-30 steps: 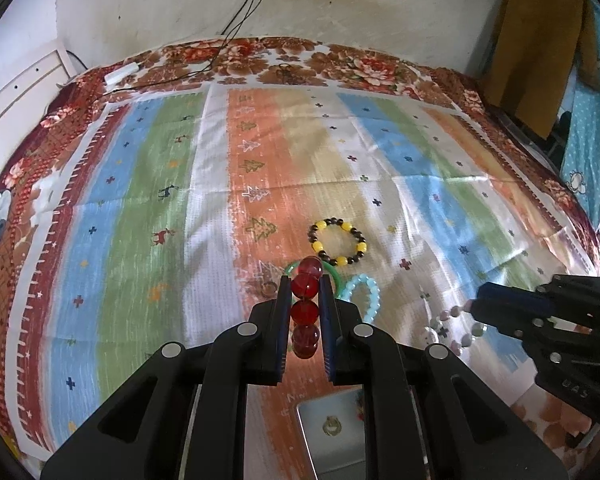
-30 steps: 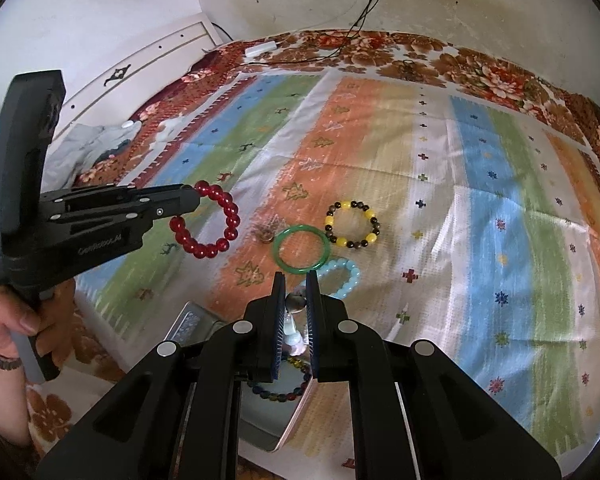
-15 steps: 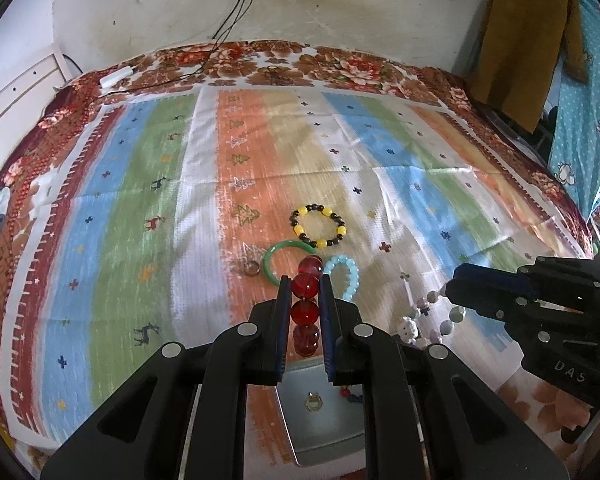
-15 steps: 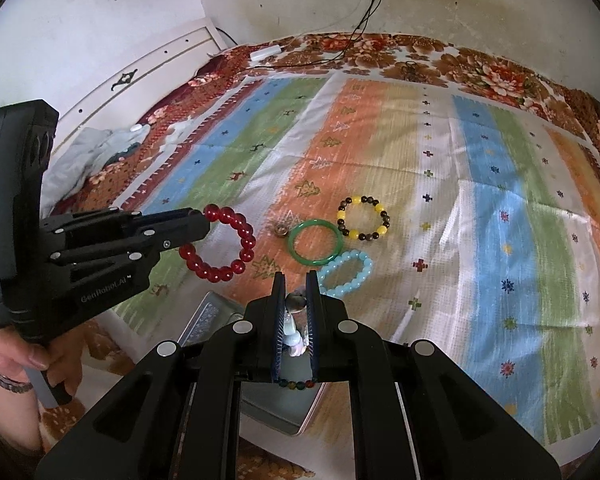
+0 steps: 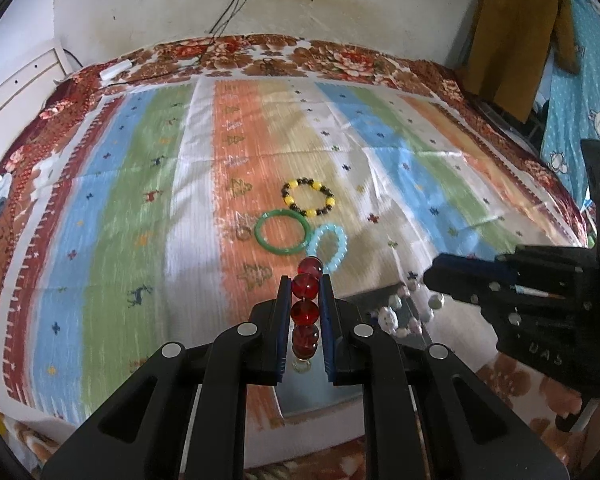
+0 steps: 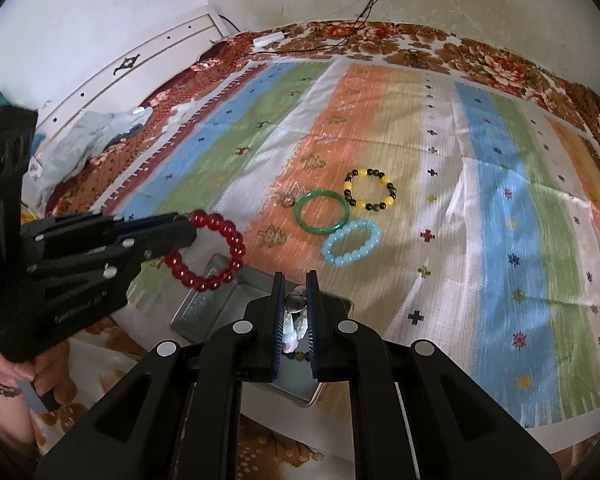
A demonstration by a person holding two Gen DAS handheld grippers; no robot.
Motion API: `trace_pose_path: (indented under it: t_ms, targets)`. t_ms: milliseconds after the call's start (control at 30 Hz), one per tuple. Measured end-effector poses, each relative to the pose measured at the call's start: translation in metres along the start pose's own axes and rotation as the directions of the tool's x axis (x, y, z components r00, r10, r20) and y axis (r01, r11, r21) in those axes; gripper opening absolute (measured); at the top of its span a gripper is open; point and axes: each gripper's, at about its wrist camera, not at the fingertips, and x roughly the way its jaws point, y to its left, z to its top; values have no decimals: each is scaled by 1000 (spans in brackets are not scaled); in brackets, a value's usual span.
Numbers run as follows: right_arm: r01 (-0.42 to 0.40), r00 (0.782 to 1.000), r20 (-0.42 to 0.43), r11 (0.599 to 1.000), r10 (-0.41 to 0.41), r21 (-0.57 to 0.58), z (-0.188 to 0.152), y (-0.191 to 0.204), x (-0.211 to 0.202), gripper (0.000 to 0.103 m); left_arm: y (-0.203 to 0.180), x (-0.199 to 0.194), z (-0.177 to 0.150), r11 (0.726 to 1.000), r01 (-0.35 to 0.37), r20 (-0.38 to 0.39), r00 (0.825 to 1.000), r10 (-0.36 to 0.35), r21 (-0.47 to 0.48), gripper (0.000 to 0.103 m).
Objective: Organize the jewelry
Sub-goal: 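Carry the red and white-pink bracelets in both tools over the silver tin, then open the left tool over the tin while the right tool releases its bracelet inside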
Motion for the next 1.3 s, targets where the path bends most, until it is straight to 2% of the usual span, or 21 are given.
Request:
trace_pose_path:
  t_ms: [300,633,667,700,767,933,1133,1300]
  targets:
    - [5,1000,-20,1000,-5,-12,-10,2,0,11,-9,5,-18,998,-46,-29,998,47,43,13]
    - [9,1000,-18,999,-10,-53,-14,7,-1,11,-8,7,-20,999,-48,-41,998,49,23,14]
    - [11,1000,-21,998,-12,-61,-14,7,-1,15,-7,7,-20,999,-51,-38,998,52,18,16]
    - [16,1000,-18,998,-17,-60,-14,6,1,27,-6,6,-19,998,-59,-32,998,59,9,19]
    - [35,999,-11,998,-36,-50,-14,2,0,44,-3,5,-18,997,-76,-19,997,76,0,35]
    - [124,992,22,991,-123,-49,-11,-10,4,45,12,10,-11,989,-150,-13,989,150,-1,41]
    - [98,995,19,995,-99,26,0,-32,13,45,30,19,7,990,-135,-22,991,134,-44,47]
    - [149,988,29,987,-151,68,12,-49,23,46,38,33,18,990,-135,-43,990,133,-50,49]
